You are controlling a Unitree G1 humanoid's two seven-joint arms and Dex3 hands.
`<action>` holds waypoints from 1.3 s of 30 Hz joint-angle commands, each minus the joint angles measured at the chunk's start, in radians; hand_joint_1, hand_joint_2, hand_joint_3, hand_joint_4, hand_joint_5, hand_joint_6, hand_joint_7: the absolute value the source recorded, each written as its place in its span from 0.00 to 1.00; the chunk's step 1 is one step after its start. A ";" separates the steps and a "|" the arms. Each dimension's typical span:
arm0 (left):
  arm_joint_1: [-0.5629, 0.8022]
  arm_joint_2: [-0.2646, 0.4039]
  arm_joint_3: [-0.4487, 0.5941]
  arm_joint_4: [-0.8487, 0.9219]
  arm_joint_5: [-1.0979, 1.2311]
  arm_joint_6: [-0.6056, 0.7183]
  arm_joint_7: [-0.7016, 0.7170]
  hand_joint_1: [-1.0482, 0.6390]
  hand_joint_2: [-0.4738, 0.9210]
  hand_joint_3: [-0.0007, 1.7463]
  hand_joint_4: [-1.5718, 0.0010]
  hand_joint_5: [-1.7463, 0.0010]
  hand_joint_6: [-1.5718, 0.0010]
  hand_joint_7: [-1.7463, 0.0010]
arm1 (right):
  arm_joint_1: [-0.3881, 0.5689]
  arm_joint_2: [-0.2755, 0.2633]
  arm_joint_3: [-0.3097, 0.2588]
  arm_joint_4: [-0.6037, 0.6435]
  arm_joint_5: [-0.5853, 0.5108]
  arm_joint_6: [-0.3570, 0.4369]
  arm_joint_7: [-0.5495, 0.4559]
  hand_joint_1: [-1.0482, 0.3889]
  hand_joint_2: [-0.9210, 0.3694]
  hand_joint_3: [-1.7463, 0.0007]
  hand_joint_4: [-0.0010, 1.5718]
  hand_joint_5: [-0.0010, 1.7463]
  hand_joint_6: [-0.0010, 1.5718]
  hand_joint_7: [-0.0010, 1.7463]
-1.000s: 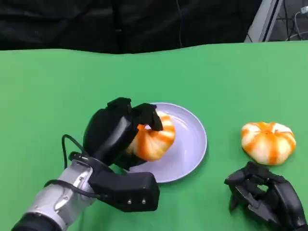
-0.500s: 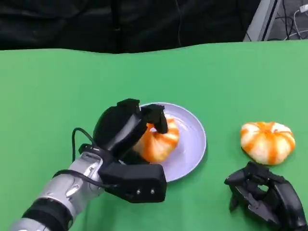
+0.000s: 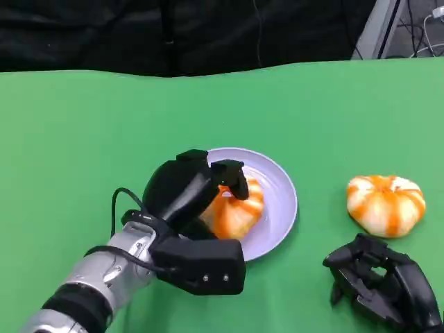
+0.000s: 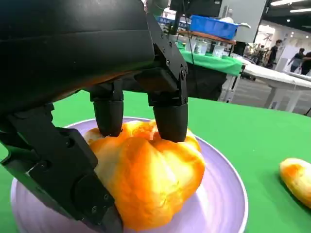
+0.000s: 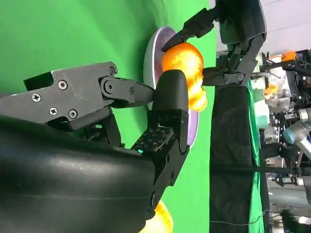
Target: Grasp the bread from the table and place it into the plate.
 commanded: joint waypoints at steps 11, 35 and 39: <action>-0.039 0.029 -0.030 -0.006 0.016 0.043 -0.056 0.38 1.00 0.10 0.55 0.96 0.55 0.99 | 0.004 -0.008 -0.001 0.001 0.007 -0.006 -0.005 0.53 0.04 0.74 0.43 1.00 0.53 0.59; -0.008 0.075 -0.068 -0.153 0.042 0.219 -0.217 0.11 1.00 0.34 0.87 1.00 0.80 1.00 | 0.002 -0.009 -0.001 0.008 0.010 -0.012 0.001 0.55 0.05 0.72 0.42 1.00 0.53 0.59; -0.005 0.083 -0.068 -0.170 0.038 0.229 -0.238 0.10 1.00 0.38 0.87 1.00 0.80 1.00 | 0.000 -0.009 -0.005 0.013 0.013 -0.013 0.007 0.55 0.06 0.72 0.41 0.99 0.53 0.59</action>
